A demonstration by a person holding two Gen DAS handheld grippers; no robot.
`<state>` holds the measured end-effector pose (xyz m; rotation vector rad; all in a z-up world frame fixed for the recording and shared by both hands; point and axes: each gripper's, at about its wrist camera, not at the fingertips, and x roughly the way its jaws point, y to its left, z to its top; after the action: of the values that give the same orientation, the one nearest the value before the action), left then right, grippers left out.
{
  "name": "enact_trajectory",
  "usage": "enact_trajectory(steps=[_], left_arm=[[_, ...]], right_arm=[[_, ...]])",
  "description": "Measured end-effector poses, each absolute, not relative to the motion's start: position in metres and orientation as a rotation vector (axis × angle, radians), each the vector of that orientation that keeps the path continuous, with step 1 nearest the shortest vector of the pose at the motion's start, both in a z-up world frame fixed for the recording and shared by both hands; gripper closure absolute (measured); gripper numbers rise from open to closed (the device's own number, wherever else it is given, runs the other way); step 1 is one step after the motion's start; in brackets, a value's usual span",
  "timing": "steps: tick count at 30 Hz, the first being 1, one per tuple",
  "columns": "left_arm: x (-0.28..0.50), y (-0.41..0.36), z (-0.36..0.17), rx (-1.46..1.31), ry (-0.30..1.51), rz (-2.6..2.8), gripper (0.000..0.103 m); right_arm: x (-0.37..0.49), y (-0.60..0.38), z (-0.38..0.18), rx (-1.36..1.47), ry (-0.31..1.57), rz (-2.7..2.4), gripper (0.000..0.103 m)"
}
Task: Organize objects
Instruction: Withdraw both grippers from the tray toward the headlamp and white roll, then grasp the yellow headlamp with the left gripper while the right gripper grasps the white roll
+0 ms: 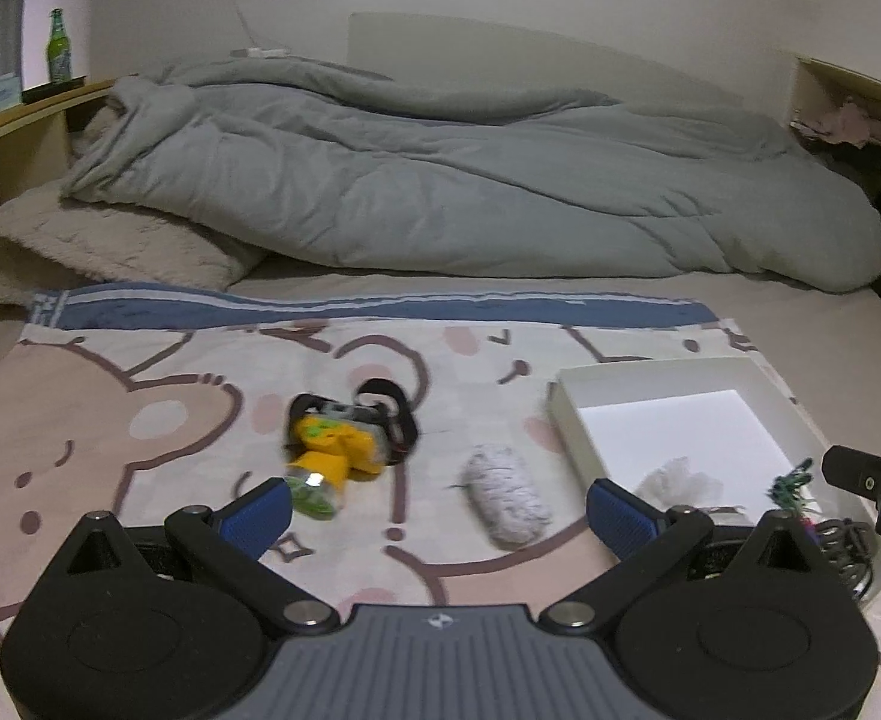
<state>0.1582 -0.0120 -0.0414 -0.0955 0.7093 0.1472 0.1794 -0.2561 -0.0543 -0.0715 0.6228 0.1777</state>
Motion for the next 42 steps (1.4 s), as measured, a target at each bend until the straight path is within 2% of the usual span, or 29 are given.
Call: enact_trajectory(steps=[15,27,38,40,42], left_arm=[[0.137,0.041,-0.035,-0.112,0.691,0.262,0.0],[0.142,0.049,-0.033,-0.104,0.652,0.279,0.001],[0.176,0.06,-0.055,-0.151,0.702,0.243,0.023],[0.184,0.063,-0.062,-0.151,0.717,0.241,0.026],[0.192,0.066,-0.068,-0.146,0.732,0.239,0.029]], right_arm=[[0.176,-0.192,-0.059,-0.1,0.619,0.287,0.0],[0.175,-0.17,-0.061,-0.096,0.59,0.336,0.0],[0.187,-0.153,-0.077,-0.107,0.596,0.387,0.0],[0.193,-0.149,-0.08,-0.116,0.61,0.389,0.004],[0.201,-0.146,-0.084,-0.103,0.624,0.412,0.015]])
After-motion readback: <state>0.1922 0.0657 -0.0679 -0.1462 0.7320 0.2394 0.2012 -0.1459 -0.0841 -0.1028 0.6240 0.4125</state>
